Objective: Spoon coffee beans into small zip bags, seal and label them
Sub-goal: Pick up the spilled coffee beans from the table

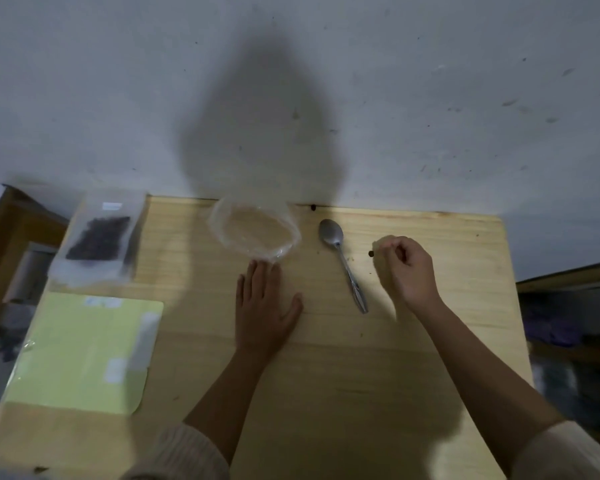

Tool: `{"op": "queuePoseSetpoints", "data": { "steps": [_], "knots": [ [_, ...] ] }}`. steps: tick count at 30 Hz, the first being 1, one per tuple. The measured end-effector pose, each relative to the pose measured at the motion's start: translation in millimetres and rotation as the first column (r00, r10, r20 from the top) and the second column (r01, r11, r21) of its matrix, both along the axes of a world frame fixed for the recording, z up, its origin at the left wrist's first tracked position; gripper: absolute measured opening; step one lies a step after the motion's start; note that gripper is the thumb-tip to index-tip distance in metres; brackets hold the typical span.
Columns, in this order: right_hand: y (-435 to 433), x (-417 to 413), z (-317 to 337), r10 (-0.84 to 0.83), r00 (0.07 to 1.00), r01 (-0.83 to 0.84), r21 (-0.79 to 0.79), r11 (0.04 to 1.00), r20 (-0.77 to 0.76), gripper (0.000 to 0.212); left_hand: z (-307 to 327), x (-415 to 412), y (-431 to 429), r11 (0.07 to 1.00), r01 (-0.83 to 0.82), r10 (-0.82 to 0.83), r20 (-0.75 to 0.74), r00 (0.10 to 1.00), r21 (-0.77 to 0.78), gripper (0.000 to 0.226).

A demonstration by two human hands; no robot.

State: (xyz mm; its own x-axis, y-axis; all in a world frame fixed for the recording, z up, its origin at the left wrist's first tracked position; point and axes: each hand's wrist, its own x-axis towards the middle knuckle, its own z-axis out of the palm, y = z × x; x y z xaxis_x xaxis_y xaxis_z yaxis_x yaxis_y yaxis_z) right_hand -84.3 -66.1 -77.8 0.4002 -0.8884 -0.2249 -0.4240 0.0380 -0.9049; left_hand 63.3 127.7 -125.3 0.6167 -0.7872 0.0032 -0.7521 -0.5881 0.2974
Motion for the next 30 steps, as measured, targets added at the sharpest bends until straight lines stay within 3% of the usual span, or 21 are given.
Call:
{"op": "queuePoseSetpoints", "data": {
  "steps": [2,5,10,15,19,21,26,28,30],
  "knots": [
    [-3,-1,-8,0.039,0.996,-0.045,-0.07,0.996,-0.086,0.005,0,-2,0,1.0,-0.007,0.007,-0.004,1.0,0.009,0.069],
    [-5,-3,-18,0.047,0.988,-0.067,-0.132,0.989,-0.146,0.018,-2,-10,3,0.998,-0.036,0.037,-0.02,0.999,0.05,0.072],
    [-1,-1,-21,0.026,0.992,-0.049,-0.182,0.982,-0.127,0.02,-3,-19,8,0.992,-0.06,0.063,-0.027,0.998,0.113,0.074],
    [1,-1,-20,0.035,0.994,-0.052,-0.166,0.985,-0.1,0.006,-4,-18,8,0.99,-0.055,0.059,-0.025,0.998,0.126,0.074],
    [1,-1,-21,0.139,0.937,-0.219,-0.228,0.949,-0.32,0.007,-3,-18,8,0.992,-0.058,0.061,-0.028,0.998,0.108,0.073],
    [2,0,-17,0.127,0.949,-0.194,-0.215,0.957,-0.289,0.013,-4,-17,8,0.993,-0.059,0.063,-0.036,0.997,0.098,0.073],
    [3,4,3,-0.106,0.994,0.105,0.139,0.985,0.003,0.018,-4,-17,8,0.995,-0.064,0.067,-0.042,0.997,0.075,0.072],
    [3,10,3,-0.214,0.971,0.165,0.339,0.926,0.111,0.023,-4,-17,9,0.995,-0.065,0.068,-0.043,0.997,0.077,0.072],
    [5,19,8,-0.365,0.888,0.158,0.558,0.815,0.281,0.025,-4,-18,9,0.995,-0.065,0.069,-0.054,0.996,0.071,0.073]
  ]
}}
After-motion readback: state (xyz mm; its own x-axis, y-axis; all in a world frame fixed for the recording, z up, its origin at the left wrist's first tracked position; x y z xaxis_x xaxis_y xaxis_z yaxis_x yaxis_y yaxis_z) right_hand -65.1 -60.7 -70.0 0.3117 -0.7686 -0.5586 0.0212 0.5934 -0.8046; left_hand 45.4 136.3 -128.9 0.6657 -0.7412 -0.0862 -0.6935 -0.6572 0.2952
